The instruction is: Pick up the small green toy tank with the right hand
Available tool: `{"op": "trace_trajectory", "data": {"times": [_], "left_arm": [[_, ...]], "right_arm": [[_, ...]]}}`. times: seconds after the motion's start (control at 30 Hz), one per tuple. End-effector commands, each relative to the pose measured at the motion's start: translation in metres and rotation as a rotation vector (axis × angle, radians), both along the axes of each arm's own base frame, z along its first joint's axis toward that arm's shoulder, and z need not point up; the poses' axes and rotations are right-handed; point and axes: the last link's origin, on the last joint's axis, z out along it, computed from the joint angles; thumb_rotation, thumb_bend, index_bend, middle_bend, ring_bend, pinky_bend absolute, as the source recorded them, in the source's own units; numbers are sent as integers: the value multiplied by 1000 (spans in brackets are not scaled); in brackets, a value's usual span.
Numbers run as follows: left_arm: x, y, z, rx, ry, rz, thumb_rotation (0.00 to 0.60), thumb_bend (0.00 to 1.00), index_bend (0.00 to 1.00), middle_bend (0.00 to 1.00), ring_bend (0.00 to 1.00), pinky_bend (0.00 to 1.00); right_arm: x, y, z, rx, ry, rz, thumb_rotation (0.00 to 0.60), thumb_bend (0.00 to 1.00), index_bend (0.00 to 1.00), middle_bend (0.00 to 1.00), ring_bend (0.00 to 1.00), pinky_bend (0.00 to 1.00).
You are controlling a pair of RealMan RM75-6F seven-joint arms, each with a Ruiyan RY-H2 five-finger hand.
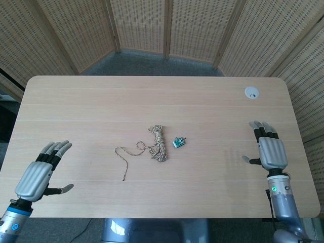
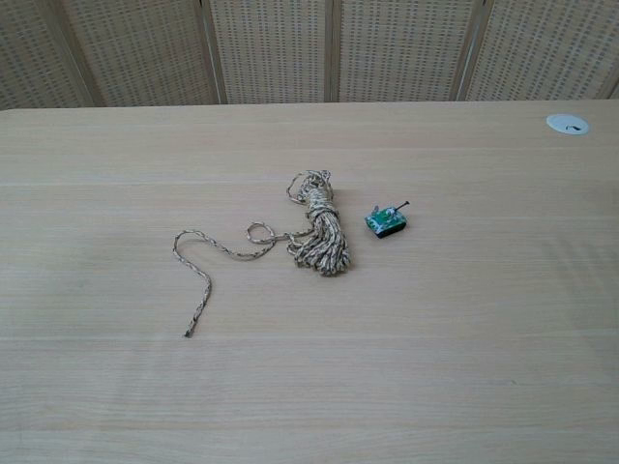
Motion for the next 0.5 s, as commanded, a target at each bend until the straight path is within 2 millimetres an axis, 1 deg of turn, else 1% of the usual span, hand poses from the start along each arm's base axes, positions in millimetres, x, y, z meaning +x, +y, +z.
{"op": "trace_trajectory", "data": {"times": [0.03, 0.23, 0.37, 0.4, 0.43, 0.5], "left_arm": [[0, 0, -1, -1, -2, 1, 600, 134, 0, 0, 0, 0], [0, -1, -1, 0, -6, 4, 600, 134, 0, 0, 0, 0], [-1, 0, 2, 9, -4, 4, 600, 134, 0, 0, 0, 0], [-1, 0, 2, 9, -4, 4, 600, 134, 0, 0, 0, 0], [-1, 1, 2, 8, -4, 3, 600, 134, 0, 0, 0, 0], [-2, 2, 1, 5, -6, 5, 600, 135, 0, 0, 0, 0]], "right_arm": [[0, 0, 0, -1, -4, -1, 600, 34, 0, 0, 0, 0], [2, 0, -3, 19, -54, 7, 600, 33, 0, 0, 0, 0], [9, -7, -3, 23, -100, 37, 600, 32, 0, 0, 0, 0], [12, -9, -3, 23, -107, 49, 600, 32, 14, 0, 0, 0], [14, -13, -3, 24, -113, 62, 600, 47, 86, 0, 0, 0], [20, -21, -3, 30, -108, 91, 600, 113, 268, 0, 0, 0]]}}
